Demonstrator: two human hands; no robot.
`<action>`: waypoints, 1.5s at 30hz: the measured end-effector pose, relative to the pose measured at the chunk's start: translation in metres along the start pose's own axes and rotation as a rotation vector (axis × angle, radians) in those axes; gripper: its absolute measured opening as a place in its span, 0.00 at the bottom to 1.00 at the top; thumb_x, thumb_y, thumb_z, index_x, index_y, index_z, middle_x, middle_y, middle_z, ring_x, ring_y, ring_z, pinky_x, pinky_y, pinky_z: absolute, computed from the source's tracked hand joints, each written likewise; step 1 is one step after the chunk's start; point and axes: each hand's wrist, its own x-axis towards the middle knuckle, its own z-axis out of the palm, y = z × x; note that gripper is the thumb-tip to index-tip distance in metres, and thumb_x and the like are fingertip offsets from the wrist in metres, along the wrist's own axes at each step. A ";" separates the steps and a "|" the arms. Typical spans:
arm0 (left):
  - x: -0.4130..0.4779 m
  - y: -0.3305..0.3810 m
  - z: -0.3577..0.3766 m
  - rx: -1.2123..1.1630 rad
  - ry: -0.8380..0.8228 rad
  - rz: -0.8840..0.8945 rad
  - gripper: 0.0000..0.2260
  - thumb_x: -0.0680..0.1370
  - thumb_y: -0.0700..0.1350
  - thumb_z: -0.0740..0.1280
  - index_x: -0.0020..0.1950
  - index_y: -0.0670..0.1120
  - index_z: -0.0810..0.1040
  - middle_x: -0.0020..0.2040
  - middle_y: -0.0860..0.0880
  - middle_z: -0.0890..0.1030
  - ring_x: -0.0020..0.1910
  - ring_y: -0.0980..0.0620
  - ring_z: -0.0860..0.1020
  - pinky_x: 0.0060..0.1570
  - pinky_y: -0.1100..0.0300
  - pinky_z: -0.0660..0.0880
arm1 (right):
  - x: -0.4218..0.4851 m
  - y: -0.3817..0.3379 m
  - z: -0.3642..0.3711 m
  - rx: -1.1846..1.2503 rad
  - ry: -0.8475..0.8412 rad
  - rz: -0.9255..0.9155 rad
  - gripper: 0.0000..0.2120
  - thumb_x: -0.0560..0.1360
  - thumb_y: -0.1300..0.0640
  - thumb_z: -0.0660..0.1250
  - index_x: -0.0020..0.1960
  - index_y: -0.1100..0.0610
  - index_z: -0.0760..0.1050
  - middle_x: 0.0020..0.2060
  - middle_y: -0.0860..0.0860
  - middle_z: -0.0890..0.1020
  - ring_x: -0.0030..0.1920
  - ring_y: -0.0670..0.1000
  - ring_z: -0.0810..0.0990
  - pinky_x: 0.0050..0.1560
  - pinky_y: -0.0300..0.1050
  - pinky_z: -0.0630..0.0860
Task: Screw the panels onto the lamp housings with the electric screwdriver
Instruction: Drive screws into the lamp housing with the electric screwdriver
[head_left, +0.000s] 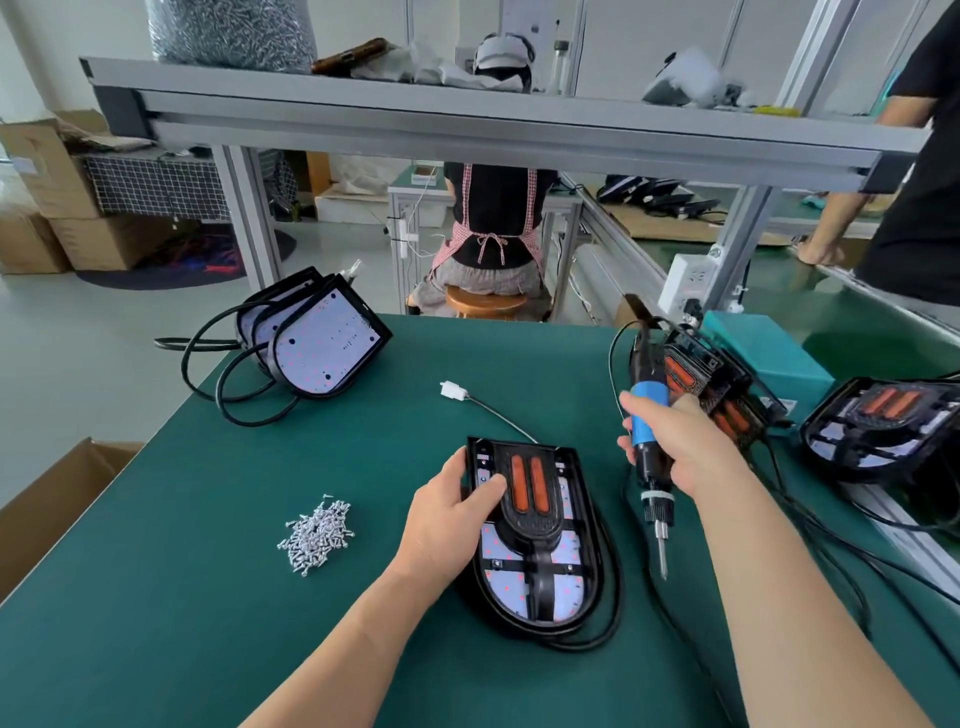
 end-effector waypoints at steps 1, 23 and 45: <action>-0.001 0.000 0.000 -0.008 0.005 0.000 0.12 0.74 0.54 0.65 0.55 0.61 0.81 0.51 0.58 0.86 0.54 0.55 0.83 0.60 0.53 0.77 | 0.001 0.007 -0.001 -0.070 0.010 -0.011 0.19 0.77 0.56 0.73 0.58 0.56 0.64 0.51 0.58 0.78 0.32 0.52 0.81 0.28 0.44 0.77; -0.004 0.001 0.003 -0.021 0.212 0.036 0.09 0.80 0.44 0.67 0.57 0.55 0.81 0.45 0.40 0.85 0.40 0.52 0.80 0.52 0.50 0.79 | -0.043 0.043 0.033 -1.049 0.257 -0.677 0.25 0.75 0.61 0.74 0.70 0.61 0.71 0.63 0.57 0.74 0.62 0.59 0.70 0.62 0.50 0.68; -0.001 -0.003 -0.004 -0.223 0.375 0.030 0.14 0.80 0.46 0.65 0.65 0.55 0.80 0.51 0.57 0.86 0.54 0.55 0.82 0.63 0.51 0.76 | -0.087 0.058 0.052 -1.310 0.105 -0.495 0.06 0.80 0.66 0.61 0.55 0.58 0.69 0.54 0.55 0.76 0.52 0.59 0.80 0.43 0.46 0.67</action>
